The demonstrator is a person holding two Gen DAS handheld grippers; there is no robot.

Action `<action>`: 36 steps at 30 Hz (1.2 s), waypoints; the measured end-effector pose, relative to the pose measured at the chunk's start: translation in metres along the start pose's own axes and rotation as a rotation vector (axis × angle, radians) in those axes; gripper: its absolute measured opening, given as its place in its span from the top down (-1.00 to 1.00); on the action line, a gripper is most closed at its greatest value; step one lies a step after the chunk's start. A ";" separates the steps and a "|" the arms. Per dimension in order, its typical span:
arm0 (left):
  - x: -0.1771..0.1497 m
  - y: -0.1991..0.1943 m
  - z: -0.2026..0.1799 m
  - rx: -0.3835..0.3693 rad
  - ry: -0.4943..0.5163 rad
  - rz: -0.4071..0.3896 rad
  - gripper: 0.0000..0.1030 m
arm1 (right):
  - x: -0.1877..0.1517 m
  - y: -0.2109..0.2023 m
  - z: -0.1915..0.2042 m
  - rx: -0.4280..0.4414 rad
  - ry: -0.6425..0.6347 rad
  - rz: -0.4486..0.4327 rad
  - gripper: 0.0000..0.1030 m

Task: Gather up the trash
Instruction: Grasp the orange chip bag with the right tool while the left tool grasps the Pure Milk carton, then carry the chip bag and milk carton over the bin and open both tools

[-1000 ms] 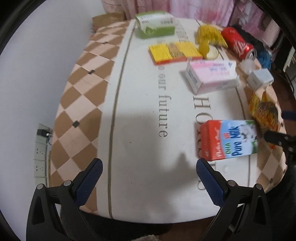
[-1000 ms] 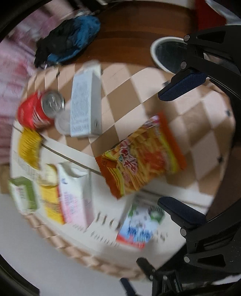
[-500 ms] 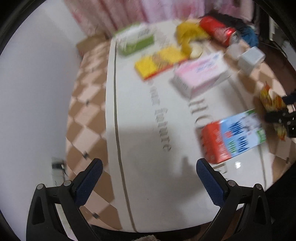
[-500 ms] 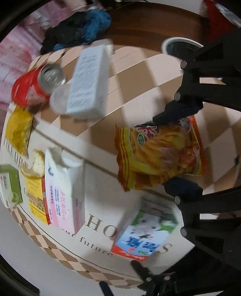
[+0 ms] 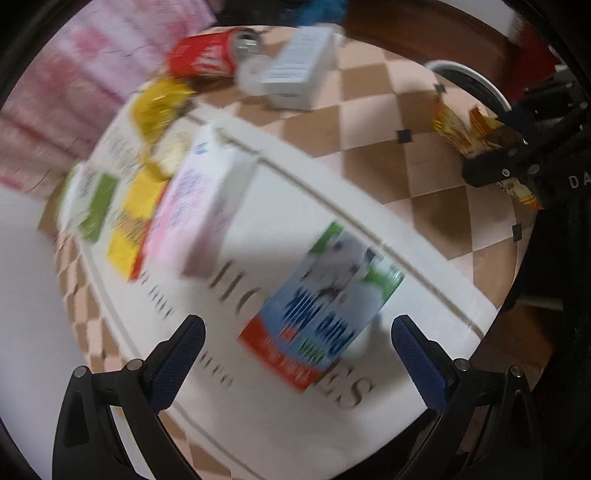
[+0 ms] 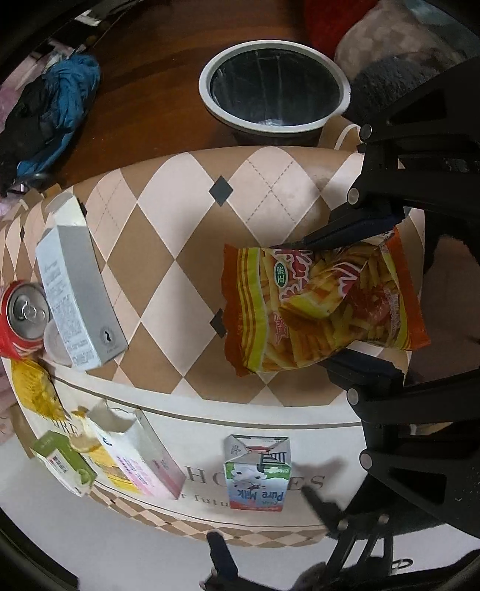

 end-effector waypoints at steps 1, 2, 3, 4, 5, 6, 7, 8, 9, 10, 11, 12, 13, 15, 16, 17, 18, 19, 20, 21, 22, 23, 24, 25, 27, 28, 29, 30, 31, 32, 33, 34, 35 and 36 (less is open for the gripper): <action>0.002 0.003 -0.001 -0.003 0.013 0.005 -0.92 | 0.000 0.000 -0.002 0.005 0.010 -0.001 -0.05; 0.004 0.007 -0.002 -0.002 0.022 0.010 -0.61 | 0.002 0.005 0.004 0.006 0.018 -0.004 -0.05; 0.006 0.011 -0.002 -0.003 0.024 0.021 -0.44 | 0.003 0.006 0.003 0.009 0.024 -0.003 -0.05; 0.006 0.013 -0.002 -0.015 0.018 0.028 -0.34 | 0.002 0.006 0.001 0.014 0.032 -0.002 -0.05; 0.008 0.011 -0.001 -0.029 0.006 0.016 -0.24 | 0.002 0.005 0.001 0.016 0.037 0.000 -0.06; 0.008 0.011 0.001 -0.028 -0.001 0.014 -0.22 | 0.003 0.005 0.000 0.019 0.040 0.002 -0.06; 0.007 0.011 0.002 -0.024 -0.013 0.012 -0.20 | 0.004 0.007 0.000 0.023 0.039 0.008 -0.07; 0.007 0.011 0.003 -0.023 -0.023 0.005 -0.19 | 0.004 0.007 0.003 0.023 0.036 0.011 -0.07; 0.007 0.010 0.005 -0.021 -0.035 0.000 -0.18 | 0.004 0.008 0.004 0.020 0.028 0.009 -0.07; 0.006 0.011 0.007 -0.016 -0.058 -0.005 -0.17 | 0.006 0.009 0.008 0.015 0.020 0.008 -0.07; 0.005 0.011 0.008 -0.011 -0.077 -0.008 -0.17 | 0.006 0.010 0.010 0.006 0.008 0.006 -0.07; 0.003 0.011 0.011 -0.004 -0.096 -0.009 -0.16 | 0.006 0.010 0.011 0.002 0.003 0.003 -0.07; -0.003 0.010 0.019 0.018 -0.141 -0.006 -0.15 | 0.006 0.010 0.011 -0.003 0.002 -0.006 -0.05; -0.009 0.009 0.030 0.049 -0.231 -0.003 -0.14 | 0.007 0.009 0.014 0.004 0.000 -0.022 0.16; -0.010 0.009 0.034 0.060 -0.280 0.003 -0.14 | 0.007 0.009 0.015 0.012 0.004 -0.023 0.21; -0.014 0.009 0.039 0.065 -0.337 0.019 -0.14 | 0.006 0.008 0.016 0.025 0.010 -0.030 0.25; -0.020 0.010 0.044 0.058 -0.393 0.035 -0.13 | 0.006 0.007 0.017 0.036 0.012 -0.039 0.27; -0.022 0.008 0.047 0.030 -0.464 0.033 -0.13 | 0.006 0.004 0.018 0.050 0.015 -0.051 0.28; -0.023 0.006 0.048 0.022 -0.495 0.023 -0.13 | 0.006 0.002 0.019 0.072 0.023 -0.068 0.29; -0.025 0.001 0.051 0.029 -0.542 0.009 -0.13 | 0.005 -0.001 0.019 0.092 0.031 -0.076 0.29; -0.026 -0.002 0.051 0.028 -0.559 0.001 -0.13 | 0.006 -0.003 0.021 0.112 0.040 -0.081 0.30; -0.028 -0.008 0.052 0.024 -0.582 -0.012 -0.13 | 0.006 -0.008 0.021 0.139 0.054 -0.091 0.30; -0.027 -0.013 0.053 0.024 -0.604 -0.026 -0.13 | 0.006 -0.013 0.021 0.151 0.060 -0.100 0.30; -0.025 -0.020 0.054 0.027 -0.616 -0.044 -0.13 | 0.008 -0.020 0.021 0.162 0.065 -0.118 0.31; -0.019 -0.033 0.055 0.035 -0.630 -0.074 -0.12 | 0.012 -0.035 0.017 0.180 0.075 -0.149 0.31; -0.006 -0.039 0.052 0.042 -0.625 -0.097 -0.12 | 0.015 -0.042 0.015 0.190 0.082 -0.163 0.31; 0.001 -0.049 0.052 0.048 -0.621 -0.118 -0.12 | 0.017 -0.053 0.011 0.207 0.096 -0.184 0.31; 0.010 -0.062 0.050 0.049 -0.612 -0.150 -0.12 | 0.020 -0.062 0.008 0.218 0.106 -0.201 0.31; 0.015 -0.074 0.047 0.045 -0.603 -0.167 -0.12 | 0.022 -0.074 0.003 0.229 0.119 -0.226 0.31; 0.030 -0.085 0.044 0.036 -0.590 -0.197 -0.12 | 0.025 -0.083 -0.002 0.236 0.128 -0.240 0.31; 0.051 -0.092 0.042 0.026 -0.577 -0.224 -0.12 | 0.028 -0.096 -0.010 0.245 0.145 -0.269 0.31; 0.073 -0.107 0.033 0.006 -0.554 -0.263 -0.12 | 0.029 -0.110 -0.019 0.251 0.166 -0.298 0.31; 0.089 -0.115 0.027 -0.011 -0.540 -0.288 -0.12 | 0.031 -0.122 -0.030 0.255 0.185 -0.324 0.31; 0.105 -0.124 0.023 -0.037 -0.525 -0.314 -0.12 | 0.031 -0.133 -0.041 0.252 0.203 -0.348 0.31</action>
Point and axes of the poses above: each gripper's, at about its wrist camera, not at the fingertips, and y roughly the way its jaws point, z to its left, x to its top, the point moved 9 cm from there along y, roughly the way its jaws point, and after that the axes turned 1 degree about -y, right-handed, at the moved point
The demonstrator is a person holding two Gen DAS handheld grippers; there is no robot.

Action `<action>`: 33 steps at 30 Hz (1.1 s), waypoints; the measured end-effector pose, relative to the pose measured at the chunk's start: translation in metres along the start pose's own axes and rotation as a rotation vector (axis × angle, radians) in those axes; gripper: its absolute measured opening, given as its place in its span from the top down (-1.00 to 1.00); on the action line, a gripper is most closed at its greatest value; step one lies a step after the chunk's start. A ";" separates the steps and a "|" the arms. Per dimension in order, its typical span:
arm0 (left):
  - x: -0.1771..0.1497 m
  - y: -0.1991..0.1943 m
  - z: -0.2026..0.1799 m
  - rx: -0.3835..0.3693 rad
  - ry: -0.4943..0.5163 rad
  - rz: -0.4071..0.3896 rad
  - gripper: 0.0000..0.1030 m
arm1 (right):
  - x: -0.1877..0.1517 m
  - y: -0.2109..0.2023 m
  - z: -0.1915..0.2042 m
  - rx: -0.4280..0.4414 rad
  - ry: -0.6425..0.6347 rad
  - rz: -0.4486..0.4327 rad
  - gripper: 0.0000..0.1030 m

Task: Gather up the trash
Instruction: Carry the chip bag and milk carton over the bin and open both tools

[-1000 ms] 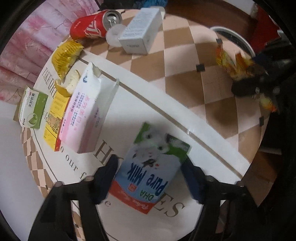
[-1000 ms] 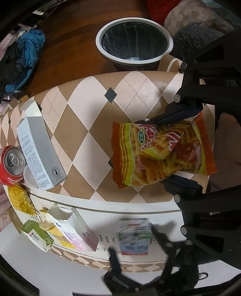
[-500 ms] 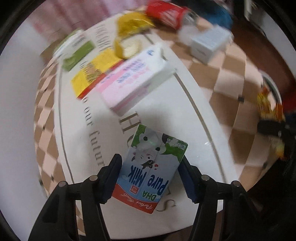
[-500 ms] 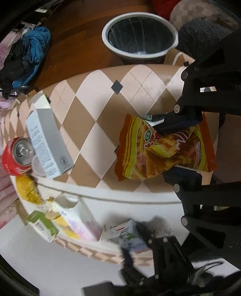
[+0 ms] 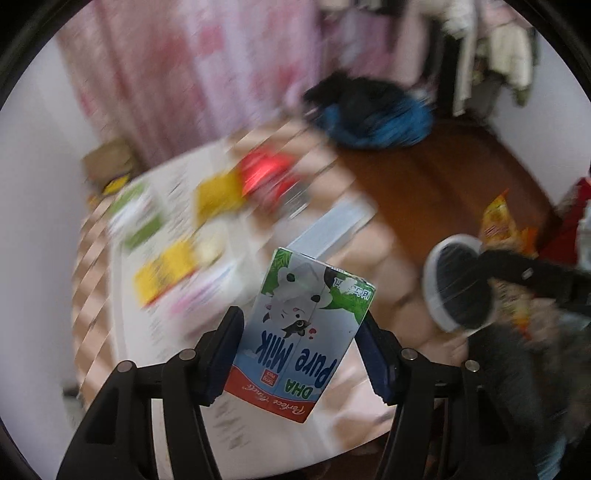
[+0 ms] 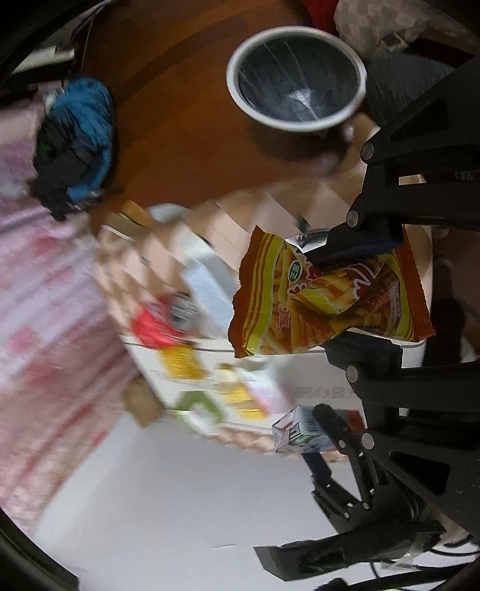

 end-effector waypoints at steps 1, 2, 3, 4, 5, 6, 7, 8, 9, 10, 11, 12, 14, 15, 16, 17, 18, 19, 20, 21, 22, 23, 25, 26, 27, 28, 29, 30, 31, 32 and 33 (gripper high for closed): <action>0.015 -0.001 -0.017 -0.041 0.007 -0.014 -0.12 | 0.007 -0.015 -0.011 -0.008 0.018 -0.033 0.31; 0.031 0.002 -0.034 -0.085 0.012 -0.022 -0.12 | 0.015 -0.029 -0.025 -0.019 0.035 -0.061 0.31; 0.046 0.005 -0.056 -0.130 0.018 -0.028 -0.12 | 0.020 -0.041 -0.038 -0.035 0.053 -0.082 0.31; 0.057 0.012 -0.074 -0.166 0.022 -0.028 -0.12 | 0.025 -0.054 -0.058 -0.056 0.082 -0.108 0.31; 0.066 0.018 -0.091 -0.201 0.028 -0.022 -0.12 | 0.030 -0.063 -0.077 -0.077 0.107 -0.124 0.31; 0.073 0.025 -0.105 -0.228 0.032 -0.012 -0.12 | 0.032 -0.070 -0.095 -0.099 0.132 -0.136 0.31; 0.081 0.041 -0.129 -0.270 0.036 0.011 -0.12 | 0.033 -0.076 -0.114 -0.120 0.161 -0.143 0.31; 0.085 0.053 -0.145 -0.299 0.039 0.032 -0.12 | 0.033 -0.080 -0.138 -0.137 0.200 -0.143 0.31; 0.088 0.066 -0.158 -0.323 0.039 0.056 -0.12 | 0.032 -0.081 -0.163 -0.152 0.243 -0.141 0.31; 0.090 0.085 -0.179 -0.361 0.031 0.098 -0.12 | 0.029 -0.079 -0.190 -0.169 0.289 -0.131 0.31; 0.090 0.100 -0.191 -0.385 0.025 0.129 -0.12 | 0.027 -0.076 -0.211 -0.175 0.320 -0.118 0.31; 0.089 0.121 -0.207 -0.413 0.015 0.174 -0.12 | 0.025 -0.070 -0.229 -0.179 0.347 -0.104 0.31; 0.084 0.147 -0.231 -0.448 0.000 0.245 -0.12 | 0.020 -0.054 -0.263 -0.206 0.391 -0.068 0.31; 0.081 0.168 -0.241 -0.461 -0.019 0.292 -0.12 | 0.018 -0.044 -0.281 -0.227 0.408 -0.045 0.31; 0.078 0.179 -0.252 -0.477 -0.032 0.326 -0.12 | 0.014 -0.033 -0.298 -0.246 0.427 -0.023 0.31; 0.075 0.189 -0.259 -0.493 -0.042 0.361 -0.12 | 0.011 -0.024 -0.312 -0.262 0.441 -0.005 0.31; 0.071 0.204 -0.268 -0.515 -0.062 0.408 -0.12 | 0.008 -0.016 -0.323 -0.274 0.454 0.013 0.31; 0.066 0.205 -0.274 -0.533 -0.073 0.431 -0.12 | 0.005 -0.010 -0.334 -0.284 0.468 0.026 0.31; 0.062 0.213 -0.282 -0.556 -0.089 0.460 -0.13 | 0.002 0.003 -0.345 -0.292 0.490 0.045 0.31; 0.061 0.217 -0.287 -0.554 -0.093 0.470 -0.14 | -0.001 0.008 -0.353 -0.300 0.505 0.054 0.31; 0.058 0.223 -0.290 -0.529 -0.087 0.476 -0.14 | -0.004 0.014 -0.361 -0.305 0.520 0.059 0.31; 0.055 0.221 -0.294 -0.516 -0.079 0.484 -0.14 | -0.007 0.020 -0.372 -0.307 0.542 0.066 0.31; 0.051 0.226 -0.298 -0.498 -0.065 0.508 -0.33 | -0.013 0.029 -0.388 -0.320 0.586 0.080 0.31; 0.050 0.227 -0.298 -0.491 -0.055 0.507 -0.63 | -0.015 0.034 -0.394 -0.315 0.606 0.090 0.30; 0.050 0.229 -0.298 -0.480 -0.047 0.503 -0.78 | -0.019 0.038 -0.398 -0.311 0.626 0.100 0.29; 0.049 0.229 -0.297 -0.468 -0.042 0.499 -0.93 | -0.023 0.042 -0.404 -0.303 0.649 0.110 0.18; 0.049 0.229 -0.296 -0.456 -0.035 0.498 -0.93 | -0.027 0.044 -0.410 -0.304 0.658 0.112 -0.07; 0.050 0.229 -0.293 -0.440 -0.026 0.491 -0.93 | -0.029 0.045 -0.413 -0.311 0.659 0.112 -0.22; 0.050 0.228 -0.291 -0.411 -0.009 0.471 -0.93 | -0.031 0.046 -0.416 -0.317 0.660 0.114 -0.45; 0.052 0.226 -0.287 -0.374 0.017 0.444 -0.93 | -0.032 0.046 -0.418 -0.320 0.658 0.114 -0.57; 0.053 0.226 -0.282 -0.343 0.036 0.426 -0.94 | -0.032 0.045 -0.419 -0.333 0.650 0.114 -0.65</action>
Point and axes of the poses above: each gripper's, at about its wrist camera, not at the fingertips, and y roughly the way its jaws point, z to its left, x to its top, the point moved 9 cm from there along y, roughly the way its jaws point, and after that the axes turned 1 degree about -y, right-handed, at the moved point
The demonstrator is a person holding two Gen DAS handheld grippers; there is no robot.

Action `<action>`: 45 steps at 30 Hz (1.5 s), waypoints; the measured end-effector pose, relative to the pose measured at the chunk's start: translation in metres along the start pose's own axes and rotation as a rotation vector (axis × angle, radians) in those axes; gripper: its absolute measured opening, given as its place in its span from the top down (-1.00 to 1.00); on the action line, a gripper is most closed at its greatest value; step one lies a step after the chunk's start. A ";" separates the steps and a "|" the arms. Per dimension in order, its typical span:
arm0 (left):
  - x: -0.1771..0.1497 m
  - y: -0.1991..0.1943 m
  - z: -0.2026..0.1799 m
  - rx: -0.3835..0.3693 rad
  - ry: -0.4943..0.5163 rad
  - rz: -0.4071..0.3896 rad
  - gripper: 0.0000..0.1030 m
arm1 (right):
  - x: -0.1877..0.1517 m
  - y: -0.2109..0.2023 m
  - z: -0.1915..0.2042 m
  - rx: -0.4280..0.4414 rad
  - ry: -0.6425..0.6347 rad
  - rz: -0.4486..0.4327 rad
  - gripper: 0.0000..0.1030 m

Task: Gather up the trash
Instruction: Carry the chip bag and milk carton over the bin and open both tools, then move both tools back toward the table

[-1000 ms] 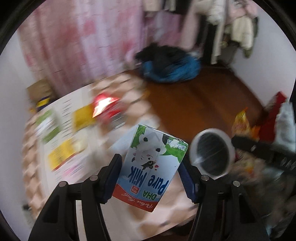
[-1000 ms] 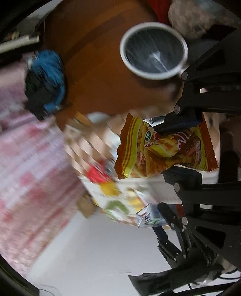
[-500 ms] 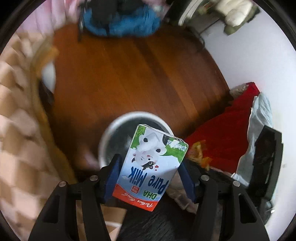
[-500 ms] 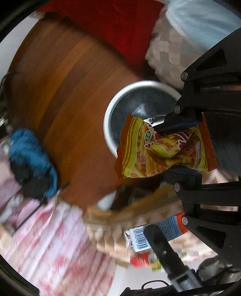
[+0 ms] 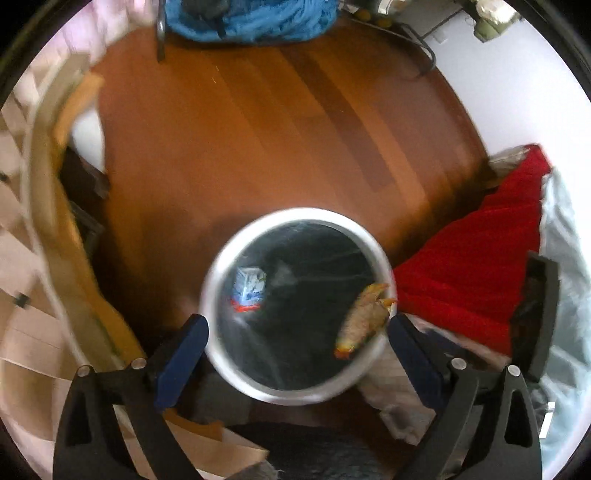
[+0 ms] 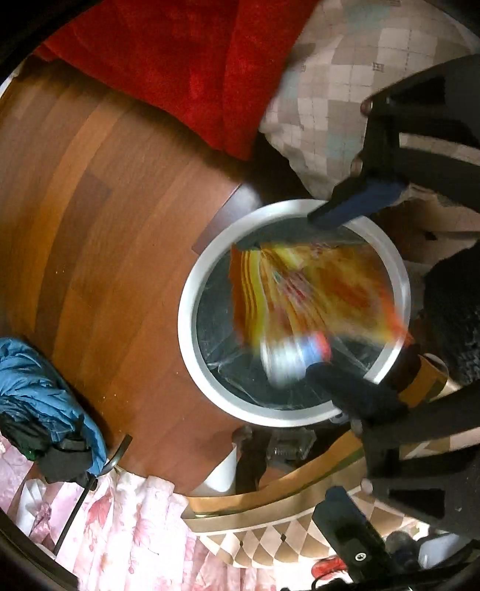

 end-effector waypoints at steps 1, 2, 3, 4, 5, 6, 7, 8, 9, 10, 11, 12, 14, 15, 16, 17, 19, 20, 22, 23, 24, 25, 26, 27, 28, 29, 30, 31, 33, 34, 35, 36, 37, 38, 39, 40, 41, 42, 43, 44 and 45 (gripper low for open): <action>-0.001 -0.004 0.005 0.054 0.019 -0.020 -0.93 | -0.001 -0.001 -0.001 -0.029 -0.016 -0.007 -0.86; -0.002 -0.008 0.008 0.086 0.028 -0.031 -0.94 | -0.002 -0.002 -0.001 -0.050 -0.024 -0.009 -0.99; -0.003 -0.012 0.012 0.124 0.037 -0.038 -0.94 | -0.003 -0.004 -0.001 -0.076 -0.036 -0.015 -0.99; -0.005 -0.014 0.015 0.144 0.042 -0.043 -0.94 | -0.005 -0.006 0.000 -0.093 -0.047 -0.018 -0.99; -0.007 -0.018 0.016 0.155 0.045 -0.049 -0.93 | -0.009 -0.009 0.001 -0.126 -0.060 -0.015 -0.99; -0.008 -0.020 0.019 0.163 0.047 -0.052 -0.93 | -0.011 -0.010 0.001 -0.147 -0.069 -0.013 -0.99; -0.010 -0.023 0.020 0.183 0.057 -0.058 -0.93 | -0.013 -0.012 0.002 -0.160 -0.078 -0.010 -0.99; -0.011 -0.027 0.020 0.197 0.063 -0.063 -0.93 | -0.017 -0.015 0.004 -0.177 -0.090 -0.003 -0.99; -0.014 -0.032 0.020 0.205 0.070 -0.071 -0.93 | -0.019 -0.018 0.005 -0.187 -0.097 -0.002 -0.99; -0.017 -0.035 0.021 0.204 0.071 -0.075 -0.93 | -0.021 -0.021 0.007 -0.194 -0.104 -0.004 -0.99; -0.018 -0.038 0.020 0.200 0.072 -0.080 -0.93 | -0.023 -0.025 0.009 -0.195 -0.107 -0.008 -0.99; -0.016 -0.040 0.023 0.197 0.073 -0.087 -0.93 | -0.024 -0.029 0.011 -0.198 -0.112 -0.011 -0.99; -0.018 -0.048 0.022 0.205 0.080 -0.106 -0.93 | -0.026 -0.040 0.014 -0.228 -0.135 -0.024 -0.99; -0.016 -0.053 0.020 0.214 0.083 -0.120 -0.93 | -0.027 -0.046 0.016 -0.238 -0.145 -0.037 -0.99; -0.015 -0.059 0.018 0.217 0.084 -0.131 -0.93 | -0.028 -0.049 0.018 -0.241 -0.150 -0.042 -0.99; -0.015 -0.063 0.016 0.219 0.086 -0.139 -0.93 | -0.029 -0.057 0.020 -0.242 -0.153 -0.052 -0.99; -0.014 -0.077 0.015 0.224 0.088 -0.165 -0.93 | -0.032 -0.069 0.021 -0.248 -0.153 -0.064 -0.99; -0.015 -0.083 0.014 0.226 0.090 -0.174 -0.93 | -0.033 -0.074 0.023 -0.245 -0.152 -0.068 -0.99; -0.018 -0.096 0.012 0.227 0.094 -0.196 -0.93 | -0.037 -0.088 0.028 -0.229 -0.152 -0.082 -0.99; -0.020 -0.104 0.012 0.229 0.097 -0.208 -0.93 | -0.039 -0.094 0.031 -0.222 -0.157 -0.089 -0.99; -0.020 -0.110 0.012 0.229 0.097 -0.219 -0.93 | -0.040 -0.100 0.035 -0.216 -0.162 -0.097 -0.99; -0.021 -0.120 0.011 0.226 0.097 -0.234 -0.93 | -0.041 -0.106 0.039 -0.211 -0.167 -0.104 -0.99; -0.022 -0.128 0.011 0.224 0.096 -0.248 -0.93 | -0.044 -0.116 0.045 -0.203 -0.177 -0.117 -0.99; -0.023 -0.135 0.011 0.221 0.095 -0.260 -0.93 | -0.045 -0.124 0.049 -0.197 -0.184 -0.126 -0.99; -0.023 -0.147 0.012 0.214 0.090 -0.278 -0.93 | -0.047 -0.133 0.054 -0.190 -0.191 -0.140 -0.99; -0.024 -0.153 0.011 0.210 0.086 -0.288 -0.93 | -0.048 -0.143 0.061 -0.182 -0.199 -0.154 -0.99; -0.025 -0.167 0.012 0.201 0.077 -0.309 -0.93 | -0.049 -0.153 0.067 -0.168 -0.204 -0.168 -0.99; -0.026 -0.177 0.012 0.195 0.071 -0.326 -0.93 | -0.051 -0.166 0.075 -0.144 -0.206 -0.184 -0.99; -0.027 -0.198 0.015 0.184 0.058 -0.358 -0.93 | -0.054 -0.188 0.090 -0.111 -0.213 -0.211 -0.99; -0.028 -0.215 0.021 0.175 0.046 -0.385 -0.93 | -0.055 -0.201 0.101 -0.083 -0.220 -0.232 -0.99; -0.029 -0.226 0.027 0.172 0.034 -0.402 -0.93 | -0.056 -0.211 0.111 -0.065 -0.228 -0.246 -0.99; -0.031 -0.241 0.038 0.171 0.017 -0.427 -0.93 | -0.057 -0.220 0.122 -0.049 -0.239 -0.260 -0.99; -0.032 -0.253 0.049 0.177 0.003 -0.447 -0.93 | -0.060 -0.232 0.137 -0.027 -0.258 -0.278 -0.99; -0.034 -0.263 0.061 0.187 -0.012 -0.464 -0.93 | -0.063 -0.239 0.152 -0.008 -0.273 -0.288 -0.99; -0.036 -0.273 0.075 0.201 -0.027 -0.479 -0.93 | -0.067 -0.244 0.165 0.009 -0.287 -0.294 -0.99; -0.040 -0.284 0.094 0.222 -0.047 -0.493 -0.93 | -0.070 -0.248 0.179 0.027 -0.302 -0.296 -0.99; -0.044 -0.293 0.116 0.249 -0.067 -0.502 -0.93 | -0.075 -0.251 0.198 0.051 -0.323 -0.295 -0.99; -0.048 -0.299 0.135 0.274 -0.084 -0.507 -0.93 | -0.080 -0.251 0.215 0.070 -0.342 -0.293 -0.99; -0.055 -0.303 0.168 0.315 -0.111 -0.502 -0.93 | -0.086 -0.247 0.237 0.083 -0.370 -0.286 -0.99; -0.061 -0.303 0.190 0.343 -0.129 -0.492 -0.93 | -0.091 -0.241 0.249 0.085 -0.385 -0.280 -0.99; -0.069 -0.301 0.226 0.377 -0.157 -0.471 -0.93 | -0.099 -0.230 0.269 0.088 -0.406 -0.267 -0.99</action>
Point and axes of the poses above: each gripper's, at about its wrist camera, not at the fingertips, and y roughly the way its jaws point, z to its left, x to its top, the point moved 9 cm from there along y, roughly the way its jaws point, and after that the axes turned 1 degree about -y, right-handed, at the moved point
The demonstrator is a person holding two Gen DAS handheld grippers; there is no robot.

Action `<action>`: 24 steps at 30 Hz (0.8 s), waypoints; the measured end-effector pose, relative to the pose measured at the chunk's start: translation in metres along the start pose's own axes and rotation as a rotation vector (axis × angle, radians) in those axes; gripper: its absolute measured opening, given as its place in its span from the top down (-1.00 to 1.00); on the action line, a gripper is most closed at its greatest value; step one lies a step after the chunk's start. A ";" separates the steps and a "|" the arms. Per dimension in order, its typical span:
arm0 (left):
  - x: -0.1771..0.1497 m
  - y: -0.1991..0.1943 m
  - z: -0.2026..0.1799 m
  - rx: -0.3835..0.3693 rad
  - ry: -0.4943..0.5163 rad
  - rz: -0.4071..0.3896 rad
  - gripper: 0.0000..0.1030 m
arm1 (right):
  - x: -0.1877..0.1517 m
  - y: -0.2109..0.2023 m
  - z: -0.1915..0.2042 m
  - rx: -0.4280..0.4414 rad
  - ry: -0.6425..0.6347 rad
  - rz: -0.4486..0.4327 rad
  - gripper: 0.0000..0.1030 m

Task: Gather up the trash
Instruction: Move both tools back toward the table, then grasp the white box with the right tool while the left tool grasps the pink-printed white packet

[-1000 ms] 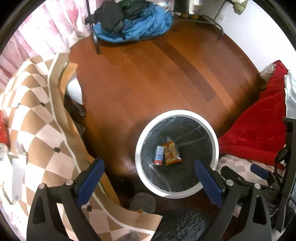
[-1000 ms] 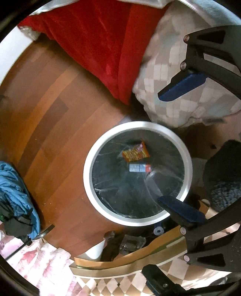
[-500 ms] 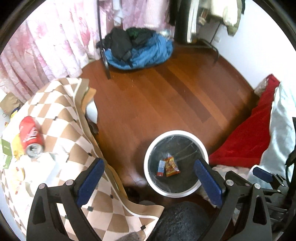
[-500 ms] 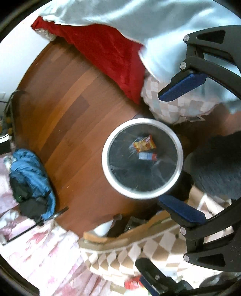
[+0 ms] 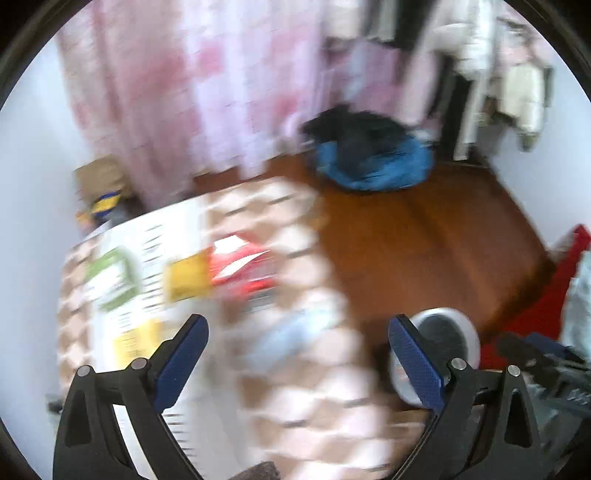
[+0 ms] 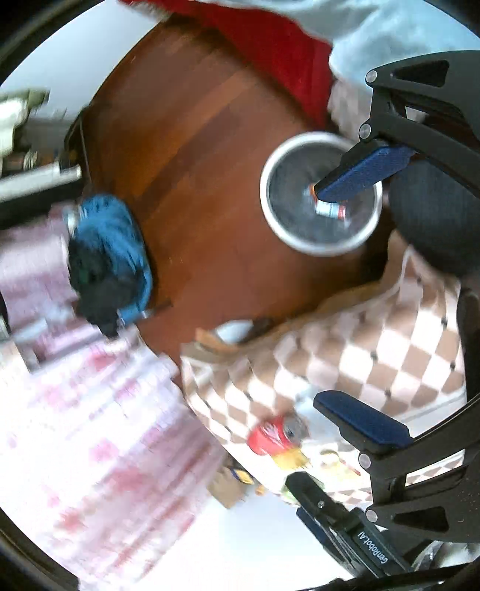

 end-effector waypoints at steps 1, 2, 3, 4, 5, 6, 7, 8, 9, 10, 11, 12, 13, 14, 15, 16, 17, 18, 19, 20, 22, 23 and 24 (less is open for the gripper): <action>-0.008 0.012 0.027 0.035 -0.011 0.025 -0.93 | -0.005 0.014 0.022 0.014 -0.017 0.016 -0.99; -0.015 0.023 0.051 0.068 -0.022 0.051 -0.93 | -0.012 0.024 0.035 0.029 -0.024 0.028 -0.99; -0.026 0.038 0.084 0.106 -0.036 0.088 -0.93 | -0.022 0.041 0.056 0.053 -0.028 0.049 -0.99; -0.036 0.047 0.107 0.132 -0.045 0.113 -0.93 | -0.030 0.055 0.072 0.071 -0.030 0.070 -0.99; -0.044 0.056 0.125 0.157 -0.050 0.138 -0.93 | -0.041 0.075 0.093 0.094 -0.033 0.104 -0.99; -0.055 0.066 0.144 0.178 -0.044 0.166 -0.93 | -0.047 0.091 0.107 0.109 -0.033 0.126 -0.99; -0.064 0.071 0.155 0.191 -0.033 0.184 -0.93 | -0.054 0.111 0.124 0.119 -0.029 0.154 -0.99; -0.071 0.075 0.162 0.202 -0.020 0.196 -0.93 | -0.061 0.127 0.135 0.123 -0.024 0.178 -0.99; -0.075 0.079 0.168 0.214 -0.005 0.203 -0.92 | -0.066 0.142 0.143 0.126 -0.016 0.199 -0.99; -0.080 0.081 0.173 0.231 0.018 0.204 -0.93 | -0.069 0.157 0.150 0.123 -0.004 0.219 -0.99; -0.081 0.081 0.173 0.239 0.035 0.205 -0.92 | -0.072 0.173 0.157 0.120 0.013 0.241 -0.98; -0.083 0.084 0.174 0.249 0.055 0.203 -0.92 | -0.075 0.189 0.163 0.112 0.035 0.263 -0.98; -0.083 0.084 0.175 0.251 0.072 0.206 -0.92 | -0.078 0.204 0.168 0.106 0.067 0.280 -0.93; -0.085 0.085 0.172 0.240 0.089 0.209 -0.92 | -0.077 0.212 0.170 0.104 0.084 0.289 -0.86; -0.085 0.084 0.169 0.228 0.103 0.211 -0.92 | -0.078 0.224 0.171 0.084 0.105 0.302 -0.80; -0.087 0.083 0.164 0.209 0.133 0.213 -0.92 | -0.081 0.229 0.172 0.066 0.114 0.307 -0.74; -0.088 0.083 0.160 0.187 0.156 0.216 -0.92 | -0.077 0.228 0.175 0.053 0.105 0.288 -0.47; -0.088 0.082 0.154 0.167 0.183 0.219 -0.92 | -0.076 0.227 0.178 0.048 0.079 0.273 -0.22; -0.091 0.081 0.142 0.142 0.234 0.230 -0.92 | -0.077 0.225 0.179 0.056 0.071 0.277 -0.10; -0.092 0.081 0.136 0.118 0.271 0.237 -0.92 | -0.080 0.222 0.181 0.064 0.054 0.284 -0.04; -0.098 0.088 0.117 0.053 0.379 0.270 -0.92 | -0.085 0.216 0.180 0.057 -0.002 0.289 0.03; -0.101 0.091 0.110 0.036 0.412 0.285 -0.92 | -0.087 0.214 0.177 0.052 -0.021 0.298 0.04; -0.108 0.096 0.100 0.009 0.455 0.316 -0.92 | -0.090 0.211 0.174 0.057 -0.035 0.310 0.04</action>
Point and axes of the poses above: each gripper's, at about its wrist camera, not at the fingertips, and y roughly the way its jaws point, z to its left, x to its top, the point moved 9 cm from there along y, roughly the way its jaws point, and after that the axes turned 1 degree about -y, right-handed, at the moved point
